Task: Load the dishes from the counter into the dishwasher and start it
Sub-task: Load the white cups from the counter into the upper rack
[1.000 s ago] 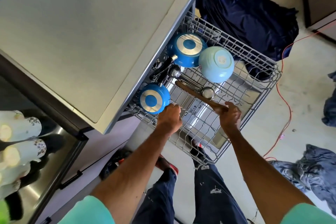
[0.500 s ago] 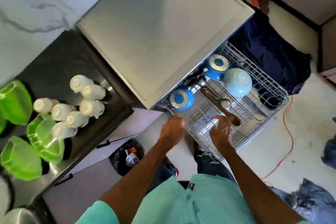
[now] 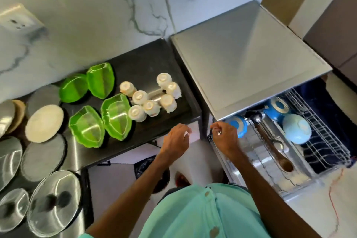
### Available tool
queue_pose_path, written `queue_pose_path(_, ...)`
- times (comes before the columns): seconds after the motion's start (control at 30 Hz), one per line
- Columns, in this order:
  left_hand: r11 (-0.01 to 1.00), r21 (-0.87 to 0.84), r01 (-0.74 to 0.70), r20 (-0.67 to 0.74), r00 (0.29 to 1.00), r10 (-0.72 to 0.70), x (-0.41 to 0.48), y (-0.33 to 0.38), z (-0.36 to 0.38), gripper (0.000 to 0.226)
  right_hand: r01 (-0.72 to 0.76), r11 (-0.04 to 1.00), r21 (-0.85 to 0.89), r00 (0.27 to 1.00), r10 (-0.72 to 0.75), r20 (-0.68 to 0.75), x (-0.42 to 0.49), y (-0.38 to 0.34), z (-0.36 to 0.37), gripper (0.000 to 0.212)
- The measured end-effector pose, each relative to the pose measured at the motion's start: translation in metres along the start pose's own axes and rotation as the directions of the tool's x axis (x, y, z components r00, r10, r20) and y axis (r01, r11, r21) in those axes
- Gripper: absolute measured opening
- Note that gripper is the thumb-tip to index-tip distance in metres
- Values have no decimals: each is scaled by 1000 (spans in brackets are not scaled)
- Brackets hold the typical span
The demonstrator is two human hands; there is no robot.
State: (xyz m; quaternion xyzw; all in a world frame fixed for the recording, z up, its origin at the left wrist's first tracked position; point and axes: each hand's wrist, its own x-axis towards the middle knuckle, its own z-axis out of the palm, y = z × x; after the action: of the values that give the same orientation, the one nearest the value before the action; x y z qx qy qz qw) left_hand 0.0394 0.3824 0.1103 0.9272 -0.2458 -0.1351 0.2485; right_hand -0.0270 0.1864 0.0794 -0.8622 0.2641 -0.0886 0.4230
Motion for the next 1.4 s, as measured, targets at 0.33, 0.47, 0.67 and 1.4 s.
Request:
queue_pose_path(0.33, 993, -14, 115, -193, 975, -115, -22, -71, -78, 20, 97, 995, 23, 968, -99, 232, 16, -89, 49, 21)
queue_pose_path(0.47, 994, -13, 108, -229, 967, -108, -1, -66, -89, 28, 70, 997, -24, 975, -64, 214, 48, -99, 57, 26)
queue_pose_path(0.67, 990, 86, 109, -195, 977, -91, 60, -44, -89, 42, 111, 991, -76, 957, -86, 277, 114, -119, 69, 55)
queue_pose_path(1.4, 916, 248, 315, 51, 940, -337, 147, -45, -58, 51, 317, 942, 107, 819, -329, 471, 191, -90, 101, 66)
